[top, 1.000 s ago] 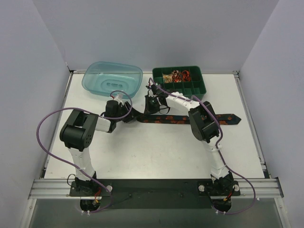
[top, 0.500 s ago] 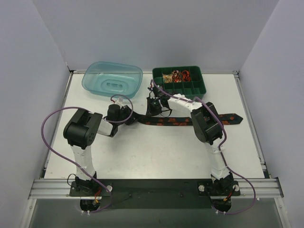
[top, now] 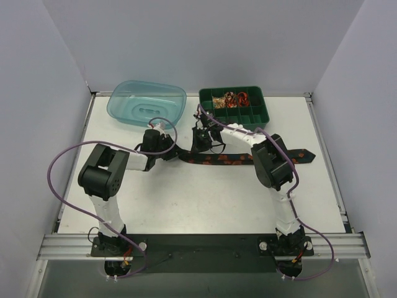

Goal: Roll the ties
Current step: Roll the tie at the center of the board.

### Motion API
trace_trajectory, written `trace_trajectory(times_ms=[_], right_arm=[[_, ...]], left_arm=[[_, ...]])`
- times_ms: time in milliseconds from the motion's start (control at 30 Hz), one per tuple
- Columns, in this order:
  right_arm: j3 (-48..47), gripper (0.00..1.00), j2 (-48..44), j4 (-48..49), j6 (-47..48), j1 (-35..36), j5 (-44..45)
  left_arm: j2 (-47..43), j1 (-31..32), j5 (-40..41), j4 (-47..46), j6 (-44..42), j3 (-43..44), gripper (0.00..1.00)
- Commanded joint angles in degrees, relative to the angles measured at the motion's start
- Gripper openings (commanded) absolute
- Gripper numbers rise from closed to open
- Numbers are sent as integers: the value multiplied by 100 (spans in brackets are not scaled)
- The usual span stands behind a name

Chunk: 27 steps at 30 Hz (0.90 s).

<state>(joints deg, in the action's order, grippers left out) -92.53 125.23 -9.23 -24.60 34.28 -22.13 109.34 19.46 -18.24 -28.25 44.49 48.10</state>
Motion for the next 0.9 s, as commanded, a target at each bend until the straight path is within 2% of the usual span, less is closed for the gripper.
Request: trace_trajectory(times_ms=[0,500,867], right_arm=[[7,0,-227,-17,-45,70,-72],[-81,0,-25,97,-168,272,-230],[147,0,-95,18,-212,395,-195]], left_arm=[[-501,93,760,1251,-889,261,0],[-1178,752,2227,2508,-1794,727,0],[-1661,1288,3194,2412,-2137,464,0]])
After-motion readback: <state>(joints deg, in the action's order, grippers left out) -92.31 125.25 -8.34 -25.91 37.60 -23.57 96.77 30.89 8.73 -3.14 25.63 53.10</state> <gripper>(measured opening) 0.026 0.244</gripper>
